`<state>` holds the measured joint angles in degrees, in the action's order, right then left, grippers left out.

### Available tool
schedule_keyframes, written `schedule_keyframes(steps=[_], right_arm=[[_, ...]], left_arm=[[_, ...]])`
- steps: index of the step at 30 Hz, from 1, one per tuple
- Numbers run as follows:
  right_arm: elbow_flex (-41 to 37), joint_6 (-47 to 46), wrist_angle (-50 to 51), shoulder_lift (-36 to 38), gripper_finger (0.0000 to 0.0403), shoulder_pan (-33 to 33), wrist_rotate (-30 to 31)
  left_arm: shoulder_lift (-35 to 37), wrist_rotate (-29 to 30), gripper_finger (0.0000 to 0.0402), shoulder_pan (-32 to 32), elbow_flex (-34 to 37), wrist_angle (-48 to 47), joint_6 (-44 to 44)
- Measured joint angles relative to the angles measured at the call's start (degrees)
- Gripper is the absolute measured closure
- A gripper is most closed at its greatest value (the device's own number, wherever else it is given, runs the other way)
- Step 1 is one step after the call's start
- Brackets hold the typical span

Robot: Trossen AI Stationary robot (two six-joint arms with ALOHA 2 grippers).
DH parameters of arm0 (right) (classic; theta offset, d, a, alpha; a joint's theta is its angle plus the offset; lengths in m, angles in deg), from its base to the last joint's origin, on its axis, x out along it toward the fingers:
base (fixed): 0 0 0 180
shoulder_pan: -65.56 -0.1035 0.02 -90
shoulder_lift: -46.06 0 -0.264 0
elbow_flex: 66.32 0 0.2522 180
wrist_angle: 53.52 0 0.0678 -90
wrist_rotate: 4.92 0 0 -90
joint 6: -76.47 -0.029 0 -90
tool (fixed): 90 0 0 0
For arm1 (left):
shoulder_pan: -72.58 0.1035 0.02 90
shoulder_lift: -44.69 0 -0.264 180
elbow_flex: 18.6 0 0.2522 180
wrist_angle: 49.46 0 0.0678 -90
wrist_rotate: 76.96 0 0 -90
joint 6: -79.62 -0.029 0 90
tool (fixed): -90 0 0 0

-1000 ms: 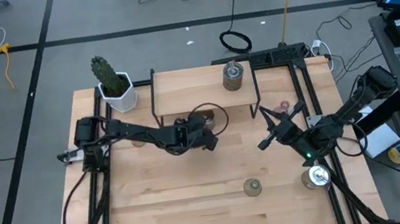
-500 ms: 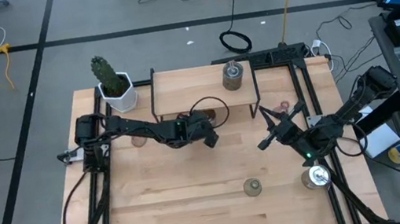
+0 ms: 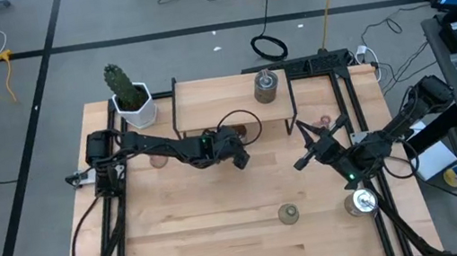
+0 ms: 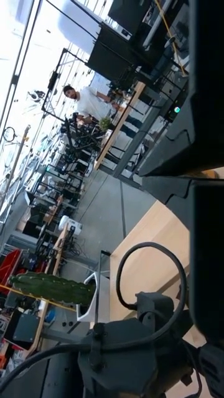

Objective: Pick & Place candle stick holders
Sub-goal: Put the top brown scented candle on the shelf

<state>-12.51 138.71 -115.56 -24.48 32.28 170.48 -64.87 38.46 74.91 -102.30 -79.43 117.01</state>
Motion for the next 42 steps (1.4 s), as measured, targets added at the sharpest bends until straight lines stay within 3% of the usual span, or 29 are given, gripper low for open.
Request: schedule_keyframes(steps=[42], right_arm=[[0.0,0.0,0.0,0.0,0.0403,0.0,0.0]], left_arm=[[0.1,0.9,0.0023,-1.6,0.0,5.8,3.3]])
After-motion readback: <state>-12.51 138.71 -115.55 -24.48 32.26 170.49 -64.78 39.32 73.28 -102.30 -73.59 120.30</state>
